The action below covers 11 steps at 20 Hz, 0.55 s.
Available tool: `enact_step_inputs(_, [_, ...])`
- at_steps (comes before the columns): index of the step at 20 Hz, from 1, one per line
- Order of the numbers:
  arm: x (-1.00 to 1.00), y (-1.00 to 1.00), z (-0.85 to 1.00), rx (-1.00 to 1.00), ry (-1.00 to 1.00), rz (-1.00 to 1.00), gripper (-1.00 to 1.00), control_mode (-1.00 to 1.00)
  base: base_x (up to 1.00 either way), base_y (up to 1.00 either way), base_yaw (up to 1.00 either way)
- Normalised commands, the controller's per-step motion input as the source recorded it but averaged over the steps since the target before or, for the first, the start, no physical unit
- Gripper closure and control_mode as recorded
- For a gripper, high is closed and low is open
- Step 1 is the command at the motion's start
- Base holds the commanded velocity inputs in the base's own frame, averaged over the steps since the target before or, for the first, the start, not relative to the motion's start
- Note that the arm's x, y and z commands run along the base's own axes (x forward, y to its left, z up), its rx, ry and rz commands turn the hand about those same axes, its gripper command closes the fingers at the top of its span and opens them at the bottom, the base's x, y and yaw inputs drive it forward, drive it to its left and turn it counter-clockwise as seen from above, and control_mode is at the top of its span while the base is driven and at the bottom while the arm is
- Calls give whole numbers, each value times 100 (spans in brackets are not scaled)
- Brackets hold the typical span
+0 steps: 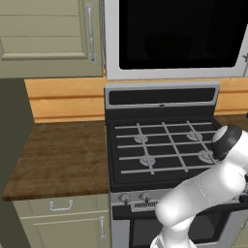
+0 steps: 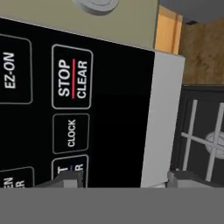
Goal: Pick the garlic from the sink and place it in the bowl. Then pick the bowl and place it in the microwave. Then close the microwave door and press the start button.
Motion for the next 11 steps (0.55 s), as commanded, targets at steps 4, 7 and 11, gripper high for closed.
enact_step_inputs(4, [40, -14, -10, 0, 0, -1, -100, -100, 0, 0, 0])
enact_step_inputs(7, [-9, 2, -38, 1, -2, 0, -100, -100, 0, 0, 0])
enact_step_inputs(11, [-44, 51, -61, 0, -3, 0, -100, -100, 0, 0, 0])
